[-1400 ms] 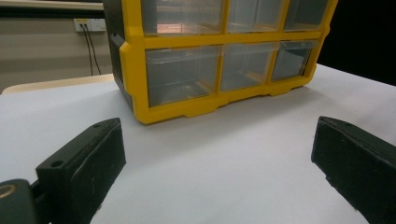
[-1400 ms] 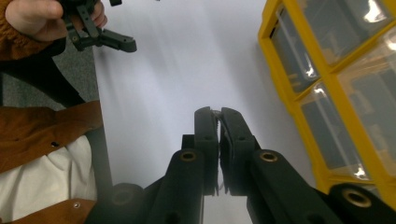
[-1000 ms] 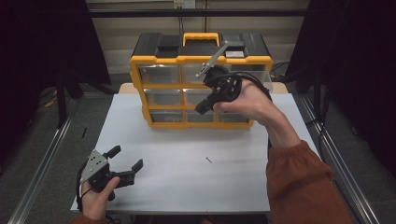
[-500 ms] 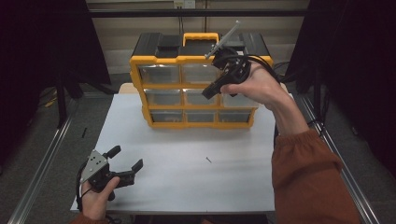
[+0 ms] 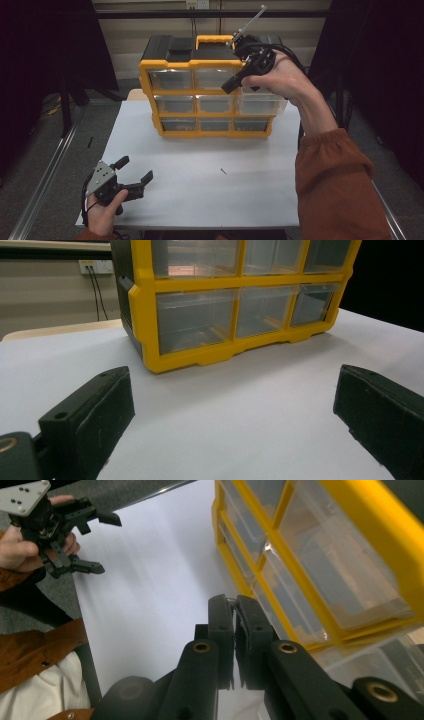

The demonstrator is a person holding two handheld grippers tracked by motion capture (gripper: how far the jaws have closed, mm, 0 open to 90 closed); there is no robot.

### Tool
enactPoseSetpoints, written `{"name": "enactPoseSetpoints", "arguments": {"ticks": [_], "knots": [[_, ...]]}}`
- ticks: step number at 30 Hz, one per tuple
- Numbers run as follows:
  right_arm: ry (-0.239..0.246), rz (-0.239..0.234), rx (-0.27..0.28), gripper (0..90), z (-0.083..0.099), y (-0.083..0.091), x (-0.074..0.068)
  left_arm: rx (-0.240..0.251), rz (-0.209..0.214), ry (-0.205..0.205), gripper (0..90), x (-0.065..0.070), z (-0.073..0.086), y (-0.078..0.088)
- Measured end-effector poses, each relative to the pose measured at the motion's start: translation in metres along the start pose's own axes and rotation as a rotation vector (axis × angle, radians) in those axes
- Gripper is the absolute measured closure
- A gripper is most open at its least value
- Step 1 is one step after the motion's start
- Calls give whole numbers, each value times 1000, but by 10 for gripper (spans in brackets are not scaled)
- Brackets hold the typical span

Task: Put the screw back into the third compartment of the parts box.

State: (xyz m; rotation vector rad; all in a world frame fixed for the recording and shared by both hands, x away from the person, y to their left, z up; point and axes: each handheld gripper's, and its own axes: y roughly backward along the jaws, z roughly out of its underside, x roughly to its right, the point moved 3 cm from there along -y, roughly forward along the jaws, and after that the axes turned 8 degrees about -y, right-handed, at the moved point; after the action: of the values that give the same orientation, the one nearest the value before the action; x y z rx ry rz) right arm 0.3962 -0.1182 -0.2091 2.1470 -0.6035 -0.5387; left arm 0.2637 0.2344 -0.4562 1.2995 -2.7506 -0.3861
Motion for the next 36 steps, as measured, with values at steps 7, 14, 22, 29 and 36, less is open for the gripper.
{"name": "enactPoseSetpoints", "arguments": {"ticks": [7,14,22,29,36], "knots": [[-18,23,6,858,-3,12,6,1,0,0,28,0,0,0],[-35,43,5,858,-1,22,14,-1,0,0,28,0,0,0],[-55,80,-30,858,6,30,23,-1,-1,-2,28,0,0,0],[-74,101,-94,858,11,27,29,-2,-1,-1,28,0,0,0],[-87,111,-148,858,15,22,34,-1,0,-1,28,0,0,0]]}}
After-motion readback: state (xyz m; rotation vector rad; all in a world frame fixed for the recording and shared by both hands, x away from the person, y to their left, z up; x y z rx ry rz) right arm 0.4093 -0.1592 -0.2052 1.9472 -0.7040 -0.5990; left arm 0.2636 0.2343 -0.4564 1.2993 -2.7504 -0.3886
